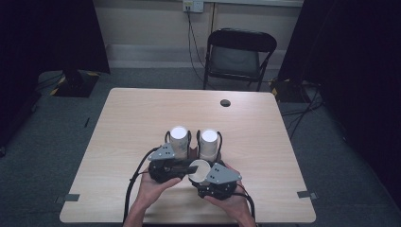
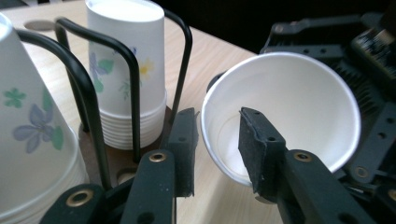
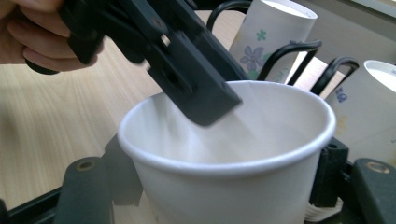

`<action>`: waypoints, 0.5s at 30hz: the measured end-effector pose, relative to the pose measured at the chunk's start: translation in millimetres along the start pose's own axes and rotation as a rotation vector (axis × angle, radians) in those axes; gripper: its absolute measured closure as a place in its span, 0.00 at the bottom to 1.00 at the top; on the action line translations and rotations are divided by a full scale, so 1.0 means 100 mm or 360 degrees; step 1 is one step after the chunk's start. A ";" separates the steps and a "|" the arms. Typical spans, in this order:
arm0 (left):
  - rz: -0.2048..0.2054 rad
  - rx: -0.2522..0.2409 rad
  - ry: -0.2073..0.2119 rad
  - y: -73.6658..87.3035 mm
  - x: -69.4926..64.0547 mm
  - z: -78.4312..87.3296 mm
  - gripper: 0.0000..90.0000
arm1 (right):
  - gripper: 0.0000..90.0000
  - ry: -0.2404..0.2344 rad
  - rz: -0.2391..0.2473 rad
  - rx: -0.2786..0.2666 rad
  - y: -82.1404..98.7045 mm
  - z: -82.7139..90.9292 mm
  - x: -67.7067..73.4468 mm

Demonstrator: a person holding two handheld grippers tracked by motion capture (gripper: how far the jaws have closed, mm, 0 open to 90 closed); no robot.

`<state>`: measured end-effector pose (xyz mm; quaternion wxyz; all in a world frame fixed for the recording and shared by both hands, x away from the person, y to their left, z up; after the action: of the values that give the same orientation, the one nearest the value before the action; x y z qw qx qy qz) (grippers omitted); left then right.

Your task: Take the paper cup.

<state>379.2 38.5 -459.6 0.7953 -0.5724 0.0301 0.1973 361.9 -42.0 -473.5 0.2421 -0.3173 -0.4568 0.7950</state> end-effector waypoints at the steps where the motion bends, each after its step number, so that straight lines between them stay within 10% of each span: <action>1: -0.0013 -0.0010 0.0000 0.00 0.00 0.01 0.74 | 0.33 0.0005 -0.0005 0.0000 0.01 0.00 -0.01; 15: -0.0024 -0.0085 -0.0100 0.00 0.04 0.11 0.47 | 0.34 0.0062 -0.0185 0.0025 0.11 0.03 -0.20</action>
<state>381.3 50.1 -457.0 0.7817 -0.5872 -0.0045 0.2101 372.8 -62.4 -476.7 0.2991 -0.3038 -0.4635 0.7768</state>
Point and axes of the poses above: each handheld gripper's, and its own axes: z roughly backward along the jaws, y roughly out of its underside, x roughly to its left, the point moved 9 cm from there along -z, roughly forward along the jaws, and after that the axes turned 10 degrees about y, right-handed, at the moved point
